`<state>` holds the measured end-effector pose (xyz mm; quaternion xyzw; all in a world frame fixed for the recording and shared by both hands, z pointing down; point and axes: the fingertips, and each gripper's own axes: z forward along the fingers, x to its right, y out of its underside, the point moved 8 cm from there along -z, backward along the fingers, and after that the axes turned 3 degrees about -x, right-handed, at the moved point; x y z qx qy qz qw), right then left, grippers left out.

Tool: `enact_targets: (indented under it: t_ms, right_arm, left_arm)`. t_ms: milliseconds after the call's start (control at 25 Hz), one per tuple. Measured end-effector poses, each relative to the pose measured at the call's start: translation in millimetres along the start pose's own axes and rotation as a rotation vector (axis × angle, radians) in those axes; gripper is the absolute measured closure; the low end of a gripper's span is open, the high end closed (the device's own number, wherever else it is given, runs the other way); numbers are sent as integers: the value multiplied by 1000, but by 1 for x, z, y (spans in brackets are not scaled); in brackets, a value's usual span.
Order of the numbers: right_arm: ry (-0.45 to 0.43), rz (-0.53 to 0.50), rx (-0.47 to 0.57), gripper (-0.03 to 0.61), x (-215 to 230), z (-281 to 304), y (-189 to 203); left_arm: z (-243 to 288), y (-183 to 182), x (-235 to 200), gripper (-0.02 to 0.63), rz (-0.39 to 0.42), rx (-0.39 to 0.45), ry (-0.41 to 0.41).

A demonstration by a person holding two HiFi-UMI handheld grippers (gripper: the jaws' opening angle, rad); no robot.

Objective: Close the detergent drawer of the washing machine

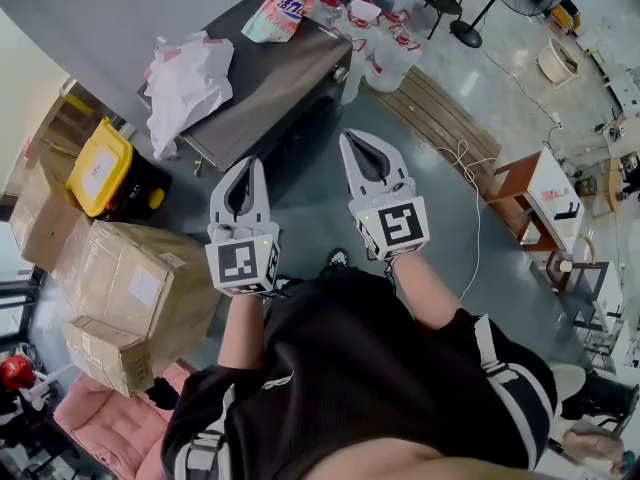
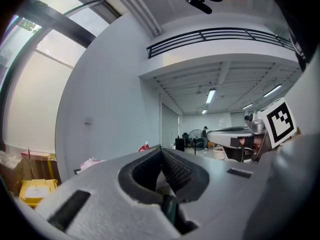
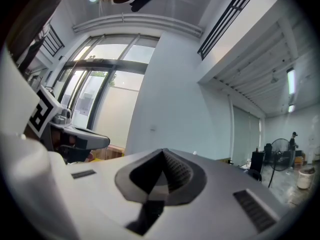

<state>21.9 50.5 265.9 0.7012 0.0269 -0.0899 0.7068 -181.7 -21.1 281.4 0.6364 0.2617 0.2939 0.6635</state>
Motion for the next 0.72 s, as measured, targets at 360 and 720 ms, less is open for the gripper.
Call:
enact_targets:
  t_ms: [360,720]
  right_arm:
    - [16,8,-6,574,6,-2,3]
    - [17,0,1,574,14,-4,5]
  left_arm:
    - [2,4,2,607,-19,-3,4]
    - [7,4,7,607,-30,-10,2]
